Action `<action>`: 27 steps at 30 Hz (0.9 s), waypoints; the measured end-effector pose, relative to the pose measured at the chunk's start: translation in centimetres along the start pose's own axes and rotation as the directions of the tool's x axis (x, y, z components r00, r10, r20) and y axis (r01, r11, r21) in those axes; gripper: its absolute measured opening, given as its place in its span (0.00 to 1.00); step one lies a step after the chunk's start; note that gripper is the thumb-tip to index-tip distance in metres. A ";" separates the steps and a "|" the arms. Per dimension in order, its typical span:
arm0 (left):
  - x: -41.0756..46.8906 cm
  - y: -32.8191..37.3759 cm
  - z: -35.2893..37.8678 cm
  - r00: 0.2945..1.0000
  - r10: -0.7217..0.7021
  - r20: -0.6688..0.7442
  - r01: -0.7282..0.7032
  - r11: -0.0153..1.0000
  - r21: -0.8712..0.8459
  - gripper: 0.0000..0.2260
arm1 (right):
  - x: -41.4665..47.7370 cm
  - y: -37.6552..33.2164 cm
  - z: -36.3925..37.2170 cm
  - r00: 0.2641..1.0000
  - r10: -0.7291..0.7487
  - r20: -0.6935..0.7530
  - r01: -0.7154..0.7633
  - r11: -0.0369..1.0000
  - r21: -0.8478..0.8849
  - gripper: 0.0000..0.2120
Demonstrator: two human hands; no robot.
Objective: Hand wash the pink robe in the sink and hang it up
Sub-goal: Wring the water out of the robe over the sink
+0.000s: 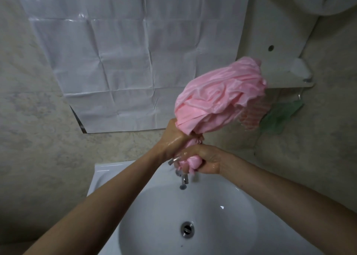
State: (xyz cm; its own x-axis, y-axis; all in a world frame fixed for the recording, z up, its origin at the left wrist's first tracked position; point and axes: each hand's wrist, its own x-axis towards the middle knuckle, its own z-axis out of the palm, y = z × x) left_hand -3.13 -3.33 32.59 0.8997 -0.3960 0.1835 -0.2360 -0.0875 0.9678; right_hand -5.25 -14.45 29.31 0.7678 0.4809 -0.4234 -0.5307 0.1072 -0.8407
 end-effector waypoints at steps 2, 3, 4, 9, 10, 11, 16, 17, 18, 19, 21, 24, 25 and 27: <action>0.1 0.0 0.2 0.999 -0.025 -0.046 0.020 0.995 -0.099 0.08 | 0.1 -0.3 -0.2 0.999 0.049 0.014 -0.048 0.996 -0.080 0.17; 0.1 0.1 0.4 0.998 -0.033 -0.057 0.026 0.991 -0.134 0.08 | 0.1 -0.5 -0.3 0.997 0.070 0.036 -0.066 0.992 -0.111 0.23; 0.2 0.1 0.4 0.997 -0.040 -0.062 0.030 0.988 -0.152 0.09 | 0.0 -0.7 -0.3 0.995 0.081 0.054 -0.074 0.990 -0.123 0.24; 0.3 0.6 0.7 0.996 -0.050 -0.068 0.040 0.989 -0.145 0.11 | -1.2 -1.7 0.2 0.997 0.075 -0.013 -0.076 0.977 -0.200 0.07; 0.5 0.6 0.7 0.995 -0.055 -0.089 0.045 0.993 -0.113 0.11 | -1.3 -1.9 0.4 0.997 0.075 -0.033 -0.080 0.974 -0.212 0.05; 0.7 0.5 0.7 0.992 -0.061 -0.109 0.052 0.995 -0.082 0.12 | -1.3 -1.9 0.5 0.996 0.073 -0.057 -0.084 0.972 -0.218 0.05; 0.6 0.6 0.9 0.985 -0.075 -0.156 0.056 0.991 -0.124 0.10 | -1.0 -1.6 1.1 0.982 0.008 -0.189 -0.057 0.964 -0.258 0.07; 0.5 0.7 1.0 0.984 -0.068 -0.166 0.045 0.990 -0.137 0.09 | -0.9 -1.5 1.3 0.980 -0.007 -0.200 -0.047 0.965 -0.260 0.08; 0.5 0.8 1.1 0.981 -0.068 -0.179 0.041 0.988 -0.151 0.09 | -0.8 -1.3 1.3 0.975 -0.027 -0.223 -0.032 0.966 -0.256 0.11; 0.6 0.8 1.2 0.978 -0.076 -0.195 0.043 0.985 -0.169 0.10 | -0.7 -1.2 1.4 0.967 -0.050 -0.250 -0.015 0.968 -0.251 0.14; 0.8 0.8 1.5 0.966 -0.113 -0.235 0.060 0.973 -0.222 0.13 | -0.6 -1.0 1.8 0.946 -0.105 -0.306 0.030 0.970 -0.239 0.12; 0.9 0.8 1.6 0.957 -0.136 -0.255 0.069 0.964 -0.257 0.14 | -0.5 -0.7 2.1 0.914 -0.157 -0.375 0.093 0.978 -0.185 0.12; 1.0 0.9 1.7 0.956 -0.135 -0.262 0.065 0.963 -0.261 0.14 | -0.4 -0.7 2.2 0.904 -0.171 -0.391 0.113 0.979 -0.168 0.12; 1.1 1.1 1.8 0.952 -0.122 -0.280 0.045 0.962 -0.268 0.14 | -0.4 -0.7 2.5 0.886 -0.193 -0.422 0.150 0.980 -0.134 0.12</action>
State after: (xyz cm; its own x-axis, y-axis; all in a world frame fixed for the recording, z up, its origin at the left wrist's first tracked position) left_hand -3.08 -5.47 33.60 0.9884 -0.1100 0.1046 -0.0884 0.1429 0.9858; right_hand -6.11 -12.59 30.88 0.9340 0.0383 -0.3552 -0.3570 0.0605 -0.9321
